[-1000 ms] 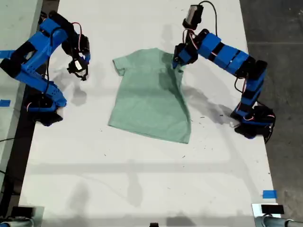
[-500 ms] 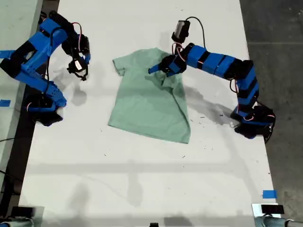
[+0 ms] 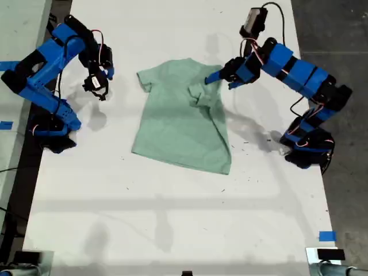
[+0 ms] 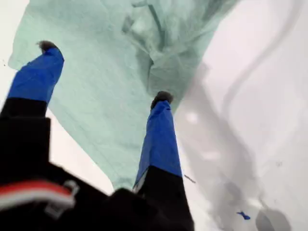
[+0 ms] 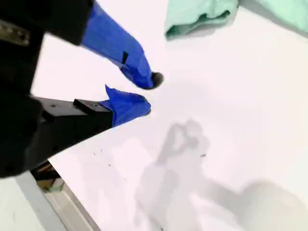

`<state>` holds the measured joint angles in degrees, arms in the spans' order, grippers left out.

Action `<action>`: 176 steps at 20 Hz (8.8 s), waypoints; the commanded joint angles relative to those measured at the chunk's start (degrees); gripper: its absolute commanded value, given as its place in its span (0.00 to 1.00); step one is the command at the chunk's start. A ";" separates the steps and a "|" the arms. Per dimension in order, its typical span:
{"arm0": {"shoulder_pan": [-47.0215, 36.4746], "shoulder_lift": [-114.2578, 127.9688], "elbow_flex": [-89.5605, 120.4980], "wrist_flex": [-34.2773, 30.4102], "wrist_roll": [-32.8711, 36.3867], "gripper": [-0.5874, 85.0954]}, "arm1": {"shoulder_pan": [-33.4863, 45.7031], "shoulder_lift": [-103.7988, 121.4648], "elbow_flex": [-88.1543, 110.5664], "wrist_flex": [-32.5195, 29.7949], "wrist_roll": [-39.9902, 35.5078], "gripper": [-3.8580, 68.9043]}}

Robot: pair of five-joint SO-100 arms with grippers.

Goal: Fold tshirt

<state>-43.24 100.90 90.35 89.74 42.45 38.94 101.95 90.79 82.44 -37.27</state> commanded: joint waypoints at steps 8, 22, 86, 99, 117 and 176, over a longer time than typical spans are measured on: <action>-0.79 -22.50 -26.98 2.11 8.17 0.48 | -2.46 18.81 15.03 -2.02 3.43 0.50; -2.99 -35.07 -39.55 5.63 9.67 0.48 | -2.64 22.06 16.96 -1.14 3.87 0.49; 17.31 -22.06 -33.22 4.04 2.64 0.39 | -5.71 36.39 31.90 -1.85 6.15 0.48; 33.31 -0.26 3.96 -5.98 -18.02 0.40 | -22.85 27.69 27.33 -0.53 8.61 0.49; 40.78 0.26 5.27 -6.06 -23.99 0.39 | -28.65 3.16 39.55 -30.41 10.20 0.43; 41.22 5.01 12.48 -8.61 -24.79 0.36 | -34.10 -23.99 -29.97 0.18 21.01 0.45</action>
<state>-2.72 103.89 103.18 82.00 18.37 5.71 68.55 60.91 80.42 -16.88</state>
